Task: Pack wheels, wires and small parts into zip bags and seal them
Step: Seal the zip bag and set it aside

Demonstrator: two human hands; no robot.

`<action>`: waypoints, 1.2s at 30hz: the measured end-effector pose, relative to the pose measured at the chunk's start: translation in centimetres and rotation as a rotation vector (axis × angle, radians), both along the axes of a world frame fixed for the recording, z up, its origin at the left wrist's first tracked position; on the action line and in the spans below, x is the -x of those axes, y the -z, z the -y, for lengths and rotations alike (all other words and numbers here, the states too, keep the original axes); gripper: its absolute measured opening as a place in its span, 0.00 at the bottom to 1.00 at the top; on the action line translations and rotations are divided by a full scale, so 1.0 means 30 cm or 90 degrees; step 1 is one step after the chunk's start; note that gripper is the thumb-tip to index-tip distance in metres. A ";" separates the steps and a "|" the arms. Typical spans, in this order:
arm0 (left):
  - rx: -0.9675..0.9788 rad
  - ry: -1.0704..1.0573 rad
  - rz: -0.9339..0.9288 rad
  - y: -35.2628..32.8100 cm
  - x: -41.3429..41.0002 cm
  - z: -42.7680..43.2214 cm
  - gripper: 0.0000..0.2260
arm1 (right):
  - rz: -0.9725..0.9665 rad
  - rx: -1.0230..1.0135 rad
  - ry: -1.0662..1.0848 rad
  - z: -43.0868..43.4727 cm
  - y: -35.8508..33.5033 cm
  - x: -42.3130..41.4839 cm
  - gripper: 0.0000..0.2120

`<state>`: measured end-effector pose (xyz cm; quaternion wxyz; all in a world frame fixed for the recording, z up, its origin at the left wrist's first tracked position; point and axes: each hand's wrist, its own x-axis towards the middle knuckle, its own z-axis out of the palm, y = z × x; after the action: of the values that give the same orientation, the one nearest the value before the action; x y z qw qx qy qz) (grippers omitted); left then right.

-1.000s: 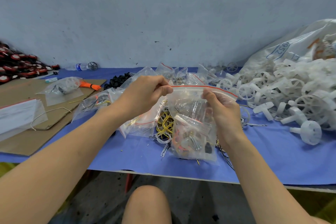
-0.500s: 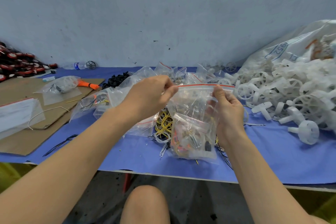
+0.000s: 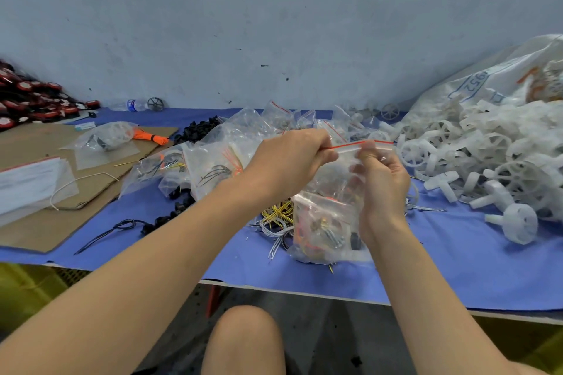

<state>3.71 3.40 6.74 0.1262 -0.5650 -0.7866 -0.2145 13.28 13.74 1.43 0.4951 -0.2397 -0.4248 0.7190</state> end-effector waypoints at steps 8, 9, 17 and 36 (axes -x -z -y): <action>-0.040 -0.061 -0.007 0.039 0.076 0.117 0.13 | -0.001 0.023 0.050 -0.012 -0.003 0.002 0.13; -0.048 -0.072 -0.002 0.038 0.083 0.127 0.15 | 0.003 0.017 0.052 -0.006 -0.005 0.004 0.13; -0.155 -0.061 0.118 -0.073 0.164 0.229 0.14 | 0.002 -0.067 -0.008 0.054 -0.092 0.052 0.13; -0.370 -0.480 0.020 -0.226 0.929 0.507 0.18 | 0.384 -0.428 -0.307 0.203 0.050 0.629 0.18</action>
<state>-24.17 -11.81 13.51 0.3360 -0.1782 -0.8462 -0.3733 -5.58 7.65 -0.07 0.2200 -0.1594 -0.7999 0.5351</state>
